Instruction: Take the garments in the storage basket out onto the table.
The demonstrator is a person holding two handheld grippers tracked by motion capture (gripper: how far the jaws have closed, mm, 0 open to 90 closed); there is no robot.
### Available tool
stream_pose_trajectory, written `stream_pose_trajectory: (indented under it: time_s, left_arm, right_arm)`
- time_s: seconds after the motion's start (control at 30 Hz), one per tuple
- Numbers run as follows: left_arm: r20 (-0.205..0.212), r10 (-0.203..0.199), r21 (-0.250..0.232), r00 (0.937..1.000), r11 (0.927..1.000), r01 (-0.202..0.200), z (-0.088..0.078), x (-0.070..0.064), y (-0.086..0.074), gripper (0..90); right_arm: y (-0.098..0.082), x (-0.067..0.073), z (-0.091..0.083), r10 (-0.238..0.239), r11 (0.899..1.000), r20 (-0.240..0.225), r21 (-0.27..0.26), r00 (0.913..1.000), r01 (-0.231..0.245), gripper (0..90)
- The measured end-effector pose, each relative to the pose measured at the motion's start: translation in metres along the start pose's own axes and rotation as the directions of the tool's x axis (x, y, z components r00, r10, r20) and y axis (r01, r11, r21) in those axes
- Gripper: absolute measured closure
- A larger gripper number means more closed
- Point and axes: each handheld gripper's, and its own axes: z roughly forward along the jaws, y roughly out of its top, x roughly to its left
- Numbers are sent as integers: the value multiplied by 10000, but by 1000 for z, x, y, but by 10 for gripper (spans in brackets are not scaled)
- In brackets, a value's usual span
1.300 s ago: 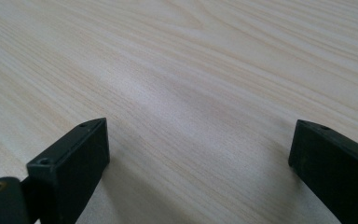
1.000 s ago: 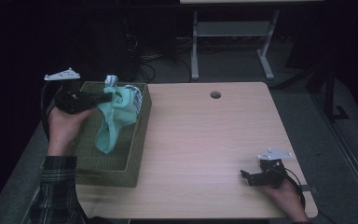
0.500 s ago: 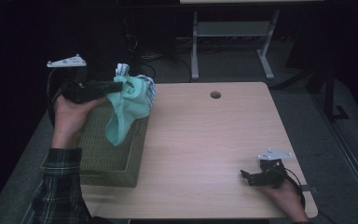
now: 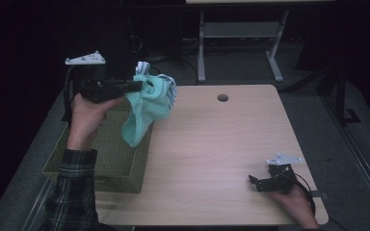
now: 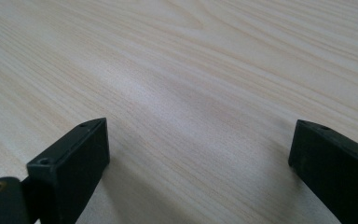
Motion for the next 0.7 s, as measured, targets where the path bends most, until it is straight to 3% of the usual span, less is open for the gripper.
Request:
stream_pose_trajectory:
  time_s: [0.37, 0.7]
  left_arm:
    - [518, 262, 108, 9983, 9996, -268, 28, -17, 3, 839]
    - [1090, 530, 419, 9926, 9974, -579, 59, -37, 2, 839]
  right_arm:
    - [0, 0, 0, -1, 10000, 1, 1, 10000, 1, 45]
    - [0, 0, 0, 14, 10000, -7, 8, 10000, -14, 44]
